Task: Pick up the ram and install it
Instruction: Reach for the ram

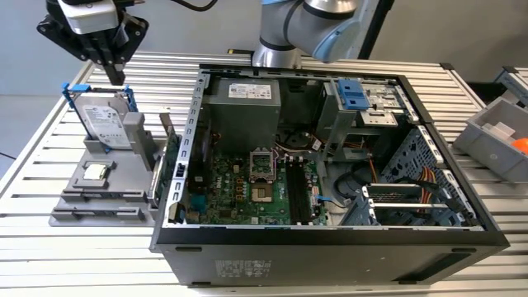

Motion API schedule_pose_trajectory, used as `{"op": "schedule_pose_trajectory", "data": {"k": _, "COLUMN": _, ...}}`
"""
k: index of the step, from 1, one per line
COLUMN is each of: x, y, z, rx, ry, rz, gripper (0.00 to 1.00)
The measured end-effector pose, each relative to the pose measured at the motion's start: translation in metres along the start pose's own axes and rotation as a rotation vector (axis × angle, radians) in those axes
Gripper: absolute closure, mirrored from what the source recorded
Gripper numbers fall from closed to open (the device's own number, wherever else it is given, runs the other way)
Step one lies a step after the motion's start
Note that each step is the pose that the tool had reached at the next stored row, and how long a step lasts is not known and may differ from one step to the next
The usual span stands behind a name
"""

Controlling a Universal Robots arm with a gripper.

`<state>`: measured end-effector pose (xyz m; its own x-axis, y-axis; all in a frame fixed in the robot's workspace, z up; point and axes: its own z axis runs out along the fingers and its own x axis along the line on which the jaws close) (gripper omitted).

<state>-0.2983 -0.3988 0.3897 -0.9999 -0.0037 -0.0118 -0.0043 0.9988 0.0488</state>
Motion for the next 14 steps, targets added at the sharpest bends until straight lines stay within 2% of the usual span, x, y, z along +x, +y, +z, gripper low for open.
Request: {"op": "schedule_pose_trajectory", "data": {"k": 14, "x": 0.0163, "y": 0.0, "z": 0.0004, "rx": -0.0001, "ry": 0.0068, "rz": -0.002, "gripper": 1.0}}
